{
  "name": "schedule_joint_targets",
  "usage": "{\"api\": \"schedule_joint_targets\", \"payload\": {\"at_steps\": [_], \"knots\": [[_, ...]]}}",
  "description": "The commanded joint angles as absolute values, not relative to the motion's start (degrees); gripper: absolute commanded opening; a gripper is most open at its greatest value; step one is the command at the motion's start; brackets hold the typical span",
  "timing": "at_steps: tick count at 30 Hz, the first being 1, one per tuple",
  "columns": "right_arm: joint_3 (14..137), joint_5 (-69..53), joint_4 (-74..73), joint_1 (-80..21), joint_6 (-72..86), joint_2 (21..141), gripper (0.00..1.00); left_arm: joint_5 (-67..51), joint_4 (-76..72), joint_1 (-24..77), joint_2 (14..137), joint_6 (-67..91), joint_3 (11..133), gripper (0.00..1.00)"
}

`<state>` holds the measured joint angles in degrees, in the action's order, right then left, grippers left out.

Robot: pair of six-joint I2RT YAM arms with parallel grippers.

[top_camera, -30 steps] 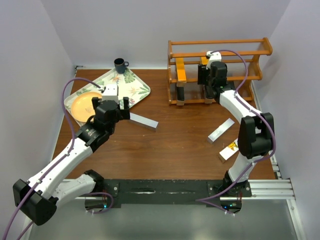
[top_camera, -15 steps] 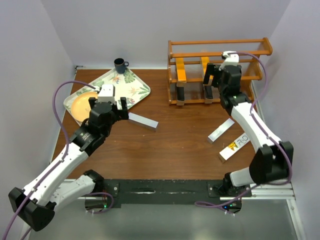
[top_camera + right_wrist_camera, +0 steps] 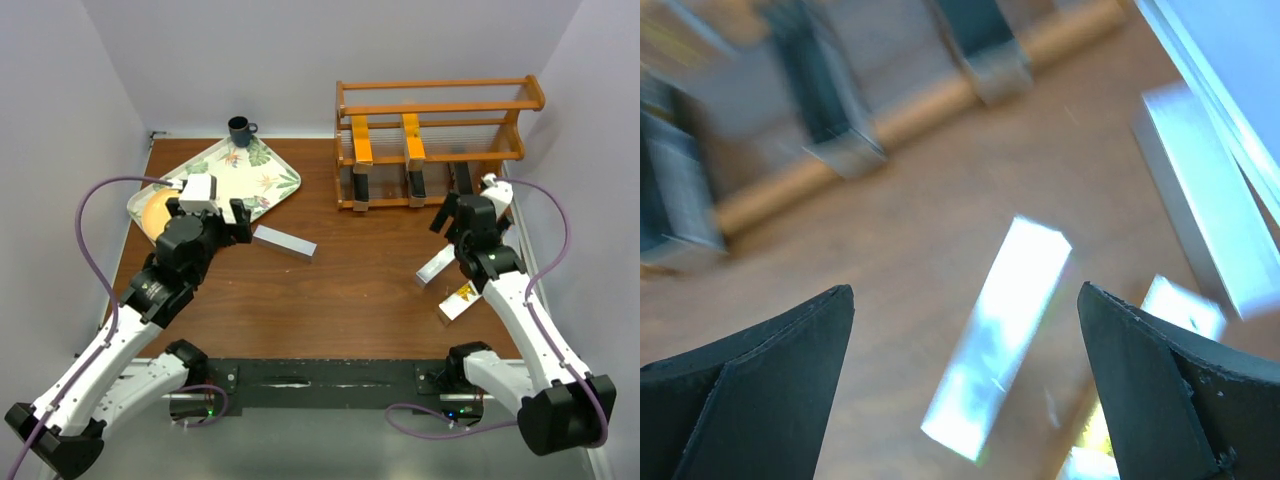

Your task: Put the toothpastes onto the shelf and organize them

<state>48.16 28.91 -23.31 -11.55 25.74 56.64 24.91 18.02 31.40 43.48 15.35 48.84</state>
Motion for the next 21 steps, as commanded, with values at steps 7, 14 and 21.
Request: {"api": "schedule_joint_targets", "payload": {"at_steps": [7, 14, 21], "knots": [[38.0, 33.6, -35.5, -8.6, 43.6, 54.3, 0.99, 23.4, 15.6, 30.9, 41.0, 14.0, 47.6, 1.0], [32.4, 28.2, -32.0, 4.4, 45.5, 54.2, 0.98, 22.4, 15.3, 30.9, 40.3, 14.1, 47.1, 1.0], [30.3, 20.0, -24.9, 12.7, 42.8, 59.1, 0.96, 22.1, 15.2, 30.9, 40.5, 14.0, 46.8, 1.0]]}}
